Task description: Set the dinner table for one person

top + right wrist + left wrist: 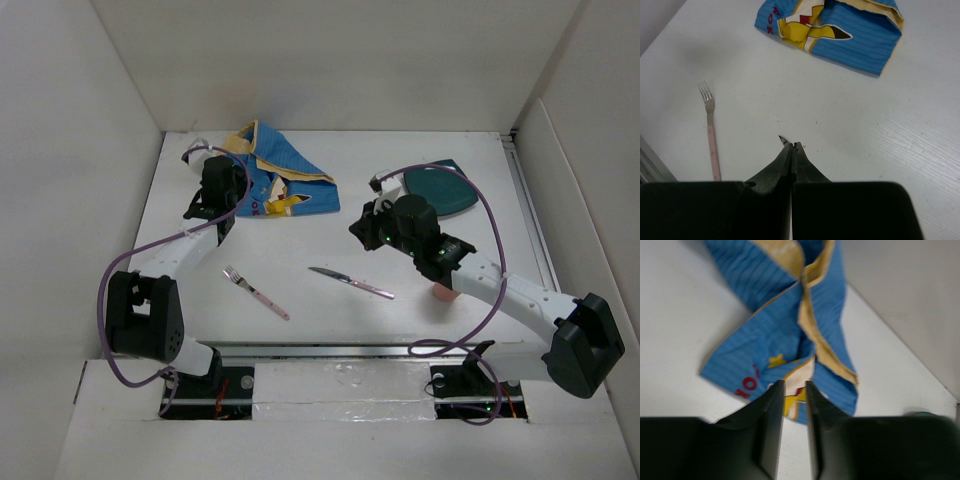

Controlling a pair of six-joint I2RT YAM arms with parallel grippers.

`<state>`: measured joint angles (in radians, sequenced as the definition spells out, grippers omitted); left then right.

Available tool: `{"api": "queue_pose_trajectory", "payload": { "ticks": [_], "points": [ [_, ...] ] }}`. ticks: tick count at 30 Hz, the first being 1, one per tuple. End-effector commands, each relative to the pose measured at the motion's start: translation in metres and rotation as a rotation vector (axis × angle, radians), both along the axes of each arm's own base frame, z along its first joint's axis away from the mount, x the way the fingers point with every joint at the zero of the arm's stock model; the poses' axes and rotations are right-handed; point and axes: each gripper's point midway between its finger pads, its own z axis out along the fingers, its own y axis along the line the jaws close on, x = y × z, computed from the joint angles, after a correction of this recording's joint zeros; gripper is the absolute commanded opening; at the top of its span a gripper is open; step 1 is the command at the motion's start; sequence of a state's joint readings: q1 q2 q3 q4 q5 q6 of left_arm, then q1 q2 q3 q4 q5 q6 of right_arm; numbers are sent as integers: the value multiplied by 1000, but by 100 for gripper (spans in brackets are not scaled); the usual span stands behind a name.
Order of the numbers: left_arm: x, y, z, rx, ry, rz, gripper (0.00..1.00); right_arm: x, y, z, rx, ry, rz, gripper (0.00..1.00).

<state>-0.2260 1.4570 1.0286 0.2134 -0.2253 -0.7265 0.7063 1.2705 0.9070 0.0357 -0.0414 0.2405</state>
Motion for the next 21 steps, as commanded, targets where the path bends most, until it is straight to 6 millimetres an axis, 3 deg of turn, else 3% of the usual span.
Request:
{"api": "queue_pose_trajectory", "payload": {
  "ticks": [1, 4, 5, 12, 21],
  "points": [
    [-1, 21, -66, -167, 123, 123, 29, 1, 2, 9, 33, -36, 8, 0],
    [3, 28, -72, -152, 149, 171, 36, -1, 0, 7, 27, -31, 9, 0],
    [5, 29, -87, -146, 191, 188, 36, -2, -1, 8, 24, -34, 10, 0],
    [14, 55, -126, -136, 320, 282, 37, -7, 0, 1, 14, -18, 19, 0],
    [17, 66, -163, -57, 428, 333, 39, -7, 0, -3, 0, -8, 20, 0]
  ]
}}
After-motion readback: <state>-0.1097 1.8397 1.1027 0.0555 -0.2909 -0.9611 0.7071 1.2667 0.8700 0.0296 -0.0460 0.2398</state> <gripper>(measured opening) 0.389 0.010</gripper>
